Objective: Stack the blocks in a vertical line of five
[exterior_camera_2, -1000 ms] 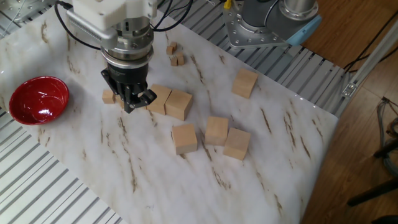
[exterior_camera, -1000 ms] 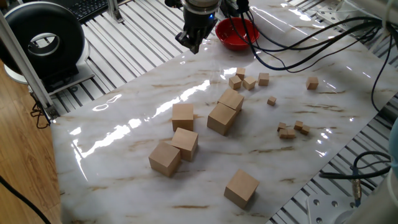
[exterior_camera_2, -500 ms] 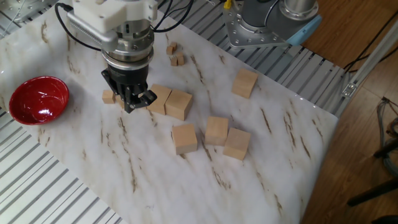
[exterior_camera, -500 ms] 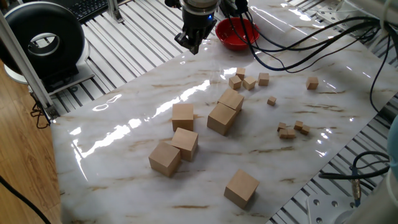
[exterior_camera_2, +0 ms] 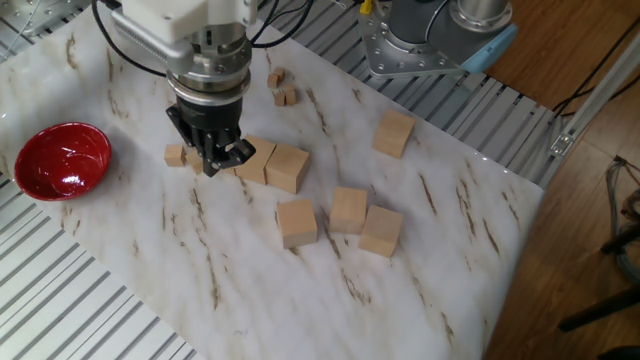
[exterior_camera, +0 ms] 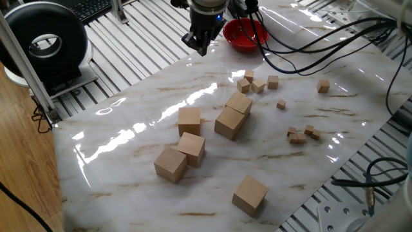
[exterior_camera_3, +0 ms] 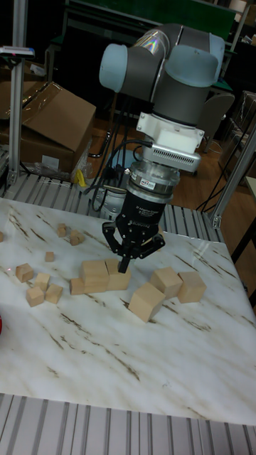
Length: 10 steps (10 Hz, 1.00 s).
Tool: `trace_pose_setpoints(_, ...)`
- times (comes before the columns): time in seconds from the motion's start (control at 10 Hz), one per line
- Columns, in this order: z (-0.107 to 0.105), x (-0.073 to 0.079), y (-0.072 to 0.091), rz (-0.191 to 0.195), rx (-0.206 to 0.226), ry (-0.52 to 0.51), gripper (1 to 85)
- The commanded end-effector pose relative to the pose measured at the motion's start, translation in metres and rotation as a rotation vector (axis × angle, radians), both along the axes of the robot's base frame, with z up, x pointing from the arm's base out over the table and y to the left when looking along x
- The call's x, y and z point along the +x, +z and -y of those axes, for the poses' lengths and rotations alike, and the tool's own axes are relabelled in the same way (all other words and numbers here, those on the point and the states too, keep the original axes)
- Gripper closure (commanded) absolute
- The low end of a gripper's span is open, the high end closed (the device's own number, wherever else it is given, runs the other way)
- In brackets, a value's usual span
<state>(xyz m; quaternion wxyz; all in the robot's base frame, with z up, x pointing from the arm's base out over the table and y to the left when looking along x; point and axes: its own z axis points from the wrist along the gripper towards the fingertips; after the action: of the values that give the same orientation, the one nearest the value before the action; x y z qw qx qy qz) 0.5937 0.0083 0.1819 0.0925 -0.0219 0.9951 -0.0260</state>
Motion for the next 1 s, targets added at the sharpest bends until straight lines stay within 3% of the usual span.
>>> trace_pose_setpoints(0.0,-0.012,-0.003,0.005,0.010,0.032,0.021,84.7)
trace_pose_setpoints(0.2,-0.020,0.006,-0.002,0.022,0.044,0.046,84.7)
trace_pose_setpoints(0.3,-0.018,0.004,-0.004,0.015,0.025,0.046,84.7)
trace_pose_setpoints(0.6,0.027,-0.004,-0.001,-0.029,-0.166,0.145,84.7)
trace_pose_setpoints(0.8,0.016,-0.014,-0.004,-0.071,-0.127,0.178,84.7)
trace_pose_setpoints(0.9,0.008,-0.014,-0.005,-0.069,-0.100,0.209,84.7)
